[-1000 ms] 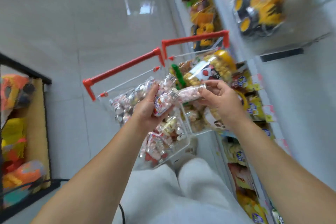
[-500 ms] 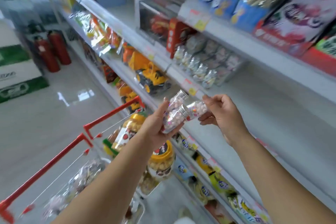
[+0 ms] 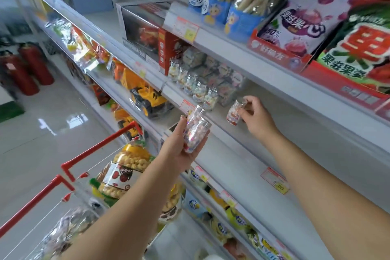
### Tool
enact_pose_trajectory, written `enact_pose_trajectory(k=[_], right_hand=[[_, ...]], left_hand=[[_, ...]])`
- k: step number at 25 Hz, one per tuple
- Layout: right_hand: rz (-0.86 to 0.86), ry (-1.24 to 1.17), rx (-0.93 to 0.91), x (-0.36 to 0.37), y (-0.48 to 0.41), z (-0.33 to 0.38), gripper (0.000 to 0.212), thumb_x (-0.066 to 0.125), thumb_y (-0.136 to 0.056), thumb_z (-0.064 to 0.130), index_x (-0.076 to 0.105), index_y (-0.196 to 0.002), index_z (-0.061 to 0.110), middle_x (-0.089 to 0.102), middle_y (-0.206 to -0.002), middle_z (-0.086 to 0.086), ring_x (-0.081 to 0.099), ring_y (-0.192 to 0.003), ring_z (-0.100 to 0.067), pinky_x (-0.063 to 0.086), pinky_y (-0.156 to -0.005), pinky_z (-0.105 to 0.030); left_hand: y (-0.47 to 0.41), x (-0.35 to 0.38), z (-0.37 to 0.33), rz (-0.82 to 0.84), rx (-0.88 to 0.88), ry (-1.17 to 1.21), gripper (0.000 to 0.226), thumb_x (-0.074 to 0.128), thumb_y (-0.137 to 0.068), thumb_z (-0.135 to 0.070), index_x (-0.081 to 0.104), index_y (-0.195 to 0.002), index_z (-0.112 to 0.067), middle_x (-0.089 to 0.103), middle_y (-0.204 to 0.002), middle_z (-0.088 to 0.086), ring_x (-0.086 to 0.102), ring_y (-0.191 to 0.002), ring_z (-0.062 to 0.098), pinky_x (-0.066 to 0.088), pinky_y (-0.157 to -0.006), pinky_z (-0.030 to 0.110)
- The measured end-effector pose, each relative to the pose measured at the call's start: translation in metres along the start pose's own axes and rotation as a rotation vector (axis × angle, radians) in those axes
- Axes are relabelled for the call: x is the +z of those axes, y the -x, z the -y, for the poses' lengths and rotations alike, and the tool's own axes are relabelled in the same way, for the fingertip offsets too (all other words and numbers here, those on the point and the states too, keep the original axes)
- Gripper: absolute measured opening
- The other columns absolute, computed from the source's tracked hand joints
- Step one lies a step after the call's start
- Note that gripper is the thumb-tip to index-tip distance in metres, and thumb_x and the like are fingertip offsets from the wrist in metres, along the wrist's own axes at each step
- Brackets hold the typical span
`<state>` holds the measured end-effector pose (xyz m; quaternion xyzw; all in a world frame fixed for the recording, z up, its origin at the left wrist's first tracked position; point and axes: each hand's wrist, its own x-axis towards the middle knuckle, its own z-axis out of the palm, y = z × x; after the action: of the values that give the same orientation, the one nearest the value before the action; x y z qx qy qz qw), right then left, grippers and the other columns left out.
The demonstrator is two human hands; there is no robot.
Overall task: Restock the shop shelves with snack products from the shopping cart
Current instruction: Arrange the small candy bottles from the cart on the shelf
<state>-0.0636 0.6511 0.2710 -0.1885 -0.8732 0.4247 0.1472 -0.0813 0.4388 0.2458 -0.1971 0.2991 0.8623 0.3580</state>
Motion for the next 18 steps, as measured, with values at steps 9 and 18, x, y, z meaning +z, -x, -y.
enact_pose_trajectory(k=[9,18], right_hand=[[0.069,-0.060,0.081,0.035,-0.006,-0.001,0.043,0.062,-0.093,0.010,0.045,-0.132,0.016,0.060,-0.116,0.002,0.057,-0.103,-0.010,0.039,-0.084,-0.015],[0.078,-0.086,0.112,0.038,-0.002,0.002,0.041,0.062,-0.094,0.013,0.047,-0.132,0.020,0.060,-0.116,0.006,0.056,-0.108,-0.009,0.038,-0.086,-0.019]], left_hand=[[-0.003,-0.026,-0.027,-0.012,-0.028,-0.131,0.048,0.059,-0.096,-0.046,0.063,-0.126,-0.010,0.074,-0.114,0.012,0.073,-0.096,0.022,0.060,-0.073,0.031],[-0.006,-0.020,-0.028,-0.015,-0.068,-0.210,0.041,0.065,-0.092,-0.043,0.066,-0.117,-0.011,0.075,-0.100,0.009,0.074,-0.081,0.019,0.061,-0.059,0.032]])
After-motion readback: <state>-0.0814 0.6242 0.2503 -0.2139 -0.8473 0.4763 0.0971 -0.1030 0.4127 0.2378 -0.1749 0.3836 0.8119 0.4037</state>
